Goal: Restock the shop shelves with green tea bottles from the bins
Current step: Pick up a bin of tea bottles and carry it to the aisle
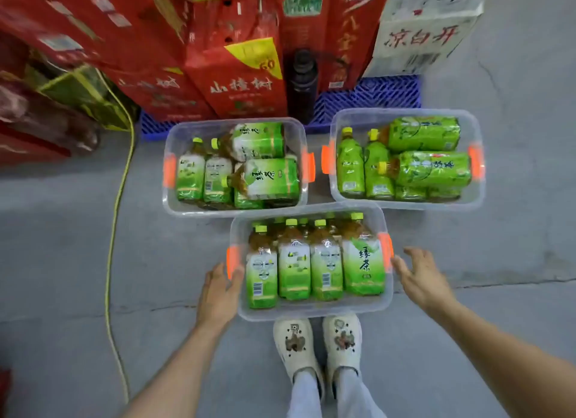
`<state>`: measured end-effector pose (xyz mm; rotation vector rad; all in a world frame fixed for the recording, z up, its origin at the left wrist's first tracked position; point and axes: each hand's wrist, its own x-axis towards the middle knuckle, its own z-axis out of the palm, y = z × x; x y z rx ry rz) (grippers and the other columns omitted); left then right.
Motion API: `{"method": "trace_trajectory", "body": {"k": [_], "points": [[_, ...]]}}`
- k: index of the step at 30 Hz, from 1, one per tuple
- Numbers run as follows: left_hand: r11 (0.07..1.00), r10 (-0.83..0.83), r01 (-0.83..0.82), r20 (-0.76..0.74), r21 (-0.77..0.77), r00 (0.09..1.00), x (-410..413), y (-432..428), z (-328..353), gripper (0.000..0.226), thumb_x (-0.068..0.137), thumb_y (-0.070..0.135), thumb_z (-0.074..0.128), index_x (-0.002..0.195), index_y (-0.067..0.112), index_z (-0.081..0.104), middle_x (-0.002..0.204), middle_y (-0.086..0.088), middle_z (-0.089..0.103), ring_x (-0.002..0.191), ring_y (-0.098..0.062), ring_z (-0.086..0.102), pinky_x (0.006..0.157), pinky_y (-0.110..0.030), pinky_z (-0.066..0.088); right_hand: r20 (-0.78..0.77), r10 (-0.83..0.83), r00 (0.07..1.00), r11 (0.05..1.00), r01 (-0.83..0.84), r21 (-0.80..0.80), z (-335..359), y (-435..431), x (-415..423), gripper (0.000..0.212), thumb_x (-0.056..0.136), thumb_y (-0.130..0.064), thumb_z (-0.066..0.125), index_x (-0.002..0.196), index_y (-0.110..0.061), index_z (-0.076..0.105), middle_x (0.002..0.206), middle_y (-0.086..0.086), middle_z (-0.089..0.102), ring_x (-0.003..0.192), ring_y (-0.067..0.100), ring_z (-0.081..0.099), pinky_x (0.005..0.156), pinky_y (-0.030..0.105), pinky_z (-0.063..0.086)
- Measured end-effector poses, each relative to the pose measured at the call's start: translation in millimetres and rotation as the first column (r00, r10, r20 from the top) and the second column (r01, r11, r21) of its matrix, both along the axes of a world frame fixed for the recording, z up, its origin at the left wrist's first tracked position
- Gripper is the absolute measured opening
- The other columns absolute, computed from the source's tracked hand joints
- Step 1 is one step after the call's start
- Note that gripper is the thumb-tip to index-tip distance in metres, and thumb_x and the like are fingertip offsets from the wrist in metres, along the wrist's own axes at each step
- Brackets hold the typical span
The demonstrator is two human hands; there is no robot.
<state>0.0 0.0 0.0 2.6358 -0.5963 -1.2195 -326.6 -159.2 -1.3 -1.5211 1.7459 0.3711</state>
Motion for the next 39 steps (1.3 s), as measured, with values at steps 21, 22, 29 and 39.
{"method": "trace_trajectory", "body": {"k": [21, 22, 29, 39], "points": [[0.95, 0.292, -0.302, -0.115, -0.082, 0.949, 9, -4, -148, 0.095, 0.046, 0.079, 0.078, 0.118, 0.03, 0.039, 0.101, 0.004, 0.053, 0.096, -0.021, 0.057, 0.08, -0.034, 0.048, 0.286, -0.399, 0.871, 0.914, 0.403, 0.048, -147, -4, 1, 0.078, 0.063, -0.085, 0.063, 0.118, -0.031, 0.05, 0.1, 0.002, 0.058, 0.087, 0.015, 0.059, 0.065, 0.029, 0.044], [0.955, 0.282, -0.289, -0.091, -0.072, 0.955, 9, -4, -148, 0.093, 0.05, 0.074, 0.08, 0.119, 0.028, 0.038, 0.104, 0.003, 0.053, 0.097, -0.022, 0.056, 0.081, -0.035, 0.047, 0.278, -0.377, 0.883, 0.924, 0.377, 0.056, -146, -6, 0, 0.077, 0.061, -0.084, 0.067, 0.118, -0.034, 0.051, 0.1, 0.004, 0.06, 0.09, 0.018, 0.061, 0.067, 0.03, 0.046], [0.96, 0.278, -0.276, -0.056, 0.051, 0.959, 8, -4, -138, 0.102, 0.06, 0.069, 0.081, 0.132, 0.012, 0.036, 0.116, -0.008, 0.054, 0.11, -0.034, 0.056, 0.093, -0.045, 0.047, 0.242, -0.33, 0.912, 0.944, 0.315, 0.099, -136, -14, 5, 0.082, 0.064, -0.076, 0.068, 0.123, -0.019, 0.059, 0.085, 0.01, 0.054, 0.076, 0.024, 0.057, 0.075, 0.037, 0.051], [0.942, 0.28, -0.289, 0.08, 0.172, 0.957, -18, 40, -55, 0.102, 0.057, 0.086, 0.068, 0.126, 0.016, 0.044, 0.125, -0.011, 0.063, 0.116, -0.035, 0.061, 0.087, -0.042, 0.047, 0.007, -0.287, 0.958, 0.953, 0.287, -0.096, -55, 18, 8, 0.081, 0.06, -0.085, 0.059, 0.1, -0.015, 0.052, 0.088, 0.003, 0.058, 0.078, 0.024, 0.057, 0.065, 0.038, 0.045]]}}
